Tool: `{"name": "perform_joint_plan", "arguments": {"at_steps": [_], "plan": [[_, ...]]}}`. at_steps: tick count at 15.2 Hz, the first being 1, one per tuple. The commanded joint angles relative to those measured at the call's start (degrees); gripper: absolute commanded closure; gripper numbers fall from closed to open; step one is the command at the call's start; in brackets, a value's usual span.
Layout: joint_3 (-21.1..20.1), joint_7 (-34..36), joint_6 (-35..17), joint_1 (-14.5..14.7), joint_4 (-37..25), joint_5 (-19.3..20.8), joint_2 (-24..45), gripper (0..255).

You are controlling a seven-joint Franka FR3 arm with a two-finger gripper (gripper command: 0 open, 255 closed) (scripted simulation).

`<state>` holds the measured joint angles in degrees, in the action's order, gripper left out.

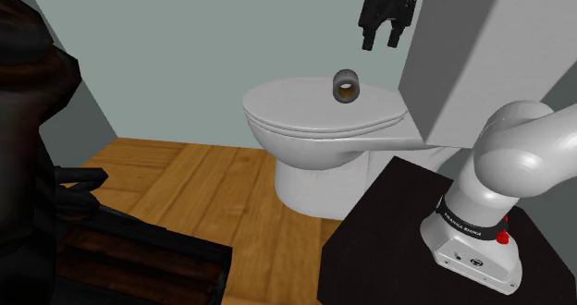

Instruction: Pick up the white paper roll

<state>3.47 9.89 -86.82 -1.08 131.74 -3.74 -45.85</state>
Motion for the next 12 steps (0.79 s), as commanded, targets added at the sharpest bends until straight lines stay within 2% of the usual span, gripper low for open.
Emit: {"name": "perform_joint_plan", "arguments": {"at_steps": [1, 7, 12], "plan": [[0.0, 0.0, 0.0, 0.0, 0.0, 0.0, 0.0, 0], [-6.2, 8.3, -23.6, -5.1, 19.5, 5.6, -9.7, 0], [-12.1, 17.9, -45.2, -11.2, 32.6, 11.5, -11.9, 0]]}}
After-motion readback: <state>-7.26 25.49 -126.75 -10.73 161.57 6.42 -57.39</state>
